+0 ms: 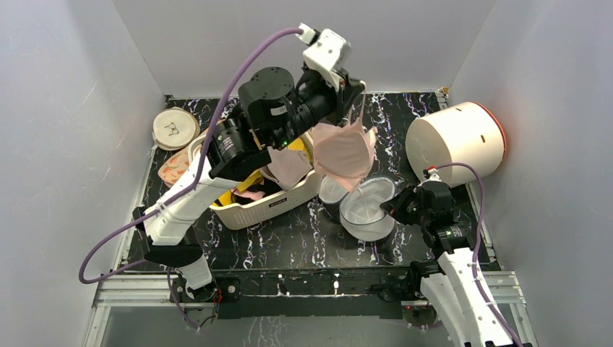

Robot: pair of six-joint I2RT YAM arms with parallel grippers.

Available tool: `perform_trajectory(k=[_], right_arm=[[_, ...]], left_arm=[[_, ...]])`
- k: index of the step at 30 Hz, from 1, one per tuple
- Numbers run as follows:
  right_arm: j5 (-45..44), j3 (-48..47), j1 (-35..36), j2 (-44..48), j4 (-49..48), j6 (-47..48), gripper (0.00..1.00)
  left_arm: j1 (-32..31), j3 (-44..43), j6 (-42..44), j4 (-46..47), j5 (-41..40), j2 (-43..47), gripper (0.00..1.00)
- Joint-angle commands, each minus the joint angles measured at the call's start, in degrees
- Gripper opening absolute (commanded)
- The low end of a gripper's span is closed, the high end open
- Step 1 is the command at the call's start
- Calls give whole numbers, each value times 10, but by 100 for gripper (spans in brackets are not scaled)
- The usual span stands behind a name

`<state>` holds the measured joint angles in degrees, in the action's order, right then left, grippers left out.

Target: Unzip the laundry bag and remove the bra

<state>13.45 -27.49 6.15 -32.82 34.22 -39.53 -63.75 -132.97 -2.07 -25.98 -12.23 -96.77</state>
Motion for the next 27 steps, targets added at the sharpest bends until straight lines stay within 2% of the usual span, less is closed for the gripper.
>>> perform_trajectory(k=[1,5,7,12,18,22,27], right_arm=[[-14,-28,1,-6,-30,2,0],[-12,-33,1,-13,-31,5,0],[-12,-34,1,-14,-31,6,0],[-9,-34,0,-21,-38,6,0],[-2,-37,1,-49,-51,12,0],[-7,-42,1,-57,-51,16,0],[-4,-38,1,-63,-61,15,0]], left_arm=[[32,-55,71,-7,-104,-16,0],[140,-59,19,-64,-73,-14,0],[182,-22,-4,-74,-67,11,0],[257,174,-13,-40,-84,119,0],[408,349,-77,-56,10,203,0],[474,432,-87,-58,7,255,0],[508,445,-88,-86,-21,277,0]])
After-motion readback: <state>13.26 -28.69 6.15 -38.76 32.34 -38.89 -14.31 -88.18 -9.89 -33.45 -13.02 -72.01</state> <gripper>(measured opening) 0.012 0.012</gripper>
